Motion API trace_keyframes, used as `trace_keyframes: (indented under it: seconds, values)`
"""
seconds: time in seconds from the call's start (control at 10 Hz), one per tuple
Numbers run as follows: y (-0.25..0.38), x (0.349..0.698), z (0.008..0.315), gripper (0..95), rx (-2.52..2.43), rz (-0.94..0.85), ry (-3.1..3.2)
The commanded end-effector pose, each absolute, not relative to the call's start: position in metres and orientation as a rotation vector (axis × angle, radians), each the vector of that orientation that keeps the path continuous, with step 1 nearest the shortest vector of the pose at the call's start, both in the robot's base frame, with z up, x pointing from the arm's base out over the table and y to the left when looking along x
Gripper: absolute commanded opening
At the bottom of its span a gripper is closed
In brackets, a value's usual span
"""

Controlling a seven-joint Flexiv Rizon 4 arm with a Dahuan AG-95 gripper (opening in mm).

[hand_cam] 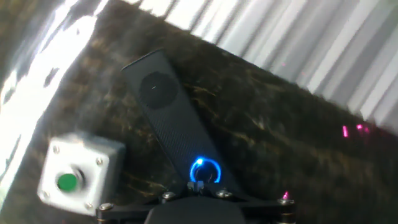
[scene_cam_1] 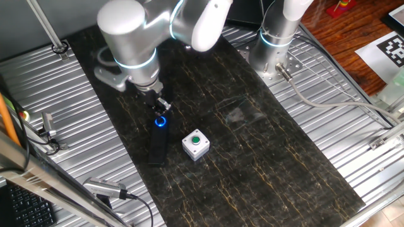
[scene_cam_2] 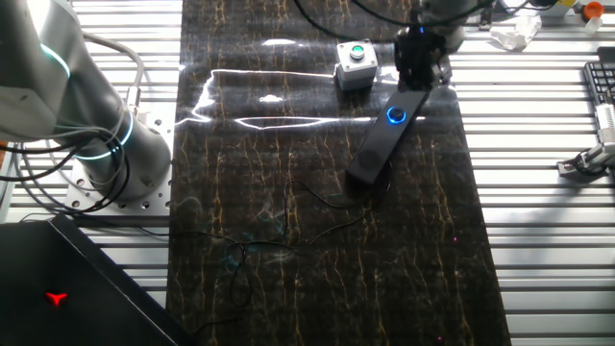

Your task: Turn the knob to decrease the volume of the speaker

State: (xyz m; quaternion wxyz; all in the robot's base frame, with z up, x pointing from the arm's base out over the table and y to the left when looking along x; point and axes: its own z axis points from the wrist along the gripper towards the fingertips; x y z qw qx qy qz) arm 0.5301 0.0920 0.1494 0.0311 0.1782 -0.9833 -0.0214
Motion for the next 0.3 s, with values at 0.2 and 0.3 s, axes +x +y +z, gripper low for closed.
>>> trace_keyframes:
  seconds: [0.2,0.3]
  values:
    - [0.0966,0.5093,0.1956,0.0,-0.047,-0.055,-3.063]
    - [0.0962,0.5078,0.1962,0.0,-0.028,-0.062,-3.065]
